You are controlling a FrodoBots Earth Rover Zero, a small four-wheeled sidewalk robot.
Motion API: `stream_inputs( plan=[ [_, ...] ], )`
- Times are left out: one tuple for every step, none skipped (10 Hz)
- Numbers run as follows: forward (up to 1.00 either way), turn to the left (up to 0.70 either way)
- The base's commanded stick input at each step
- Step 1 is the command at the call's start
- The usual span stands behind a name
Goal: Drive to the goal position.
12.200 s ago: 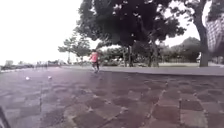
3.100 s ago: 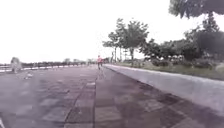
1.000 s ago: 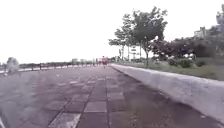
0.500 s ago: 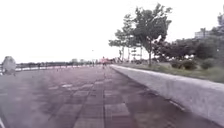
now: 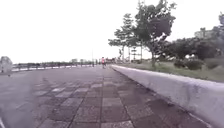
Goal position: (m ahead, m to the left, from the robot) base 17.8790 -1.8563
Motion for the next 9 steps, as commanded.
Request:
stream_inputs(
  plan=[
    [1.00, 0.00],
    [1.00, 0.02],
    [1.00, 0.32],
    [1.00, 0.36],
    [1.00, 0.22],
    [1.00, 0.00],
    [1.00, 0.00],
    [1.00, 0.00],
    [1.00, 0.00]
  ],
)
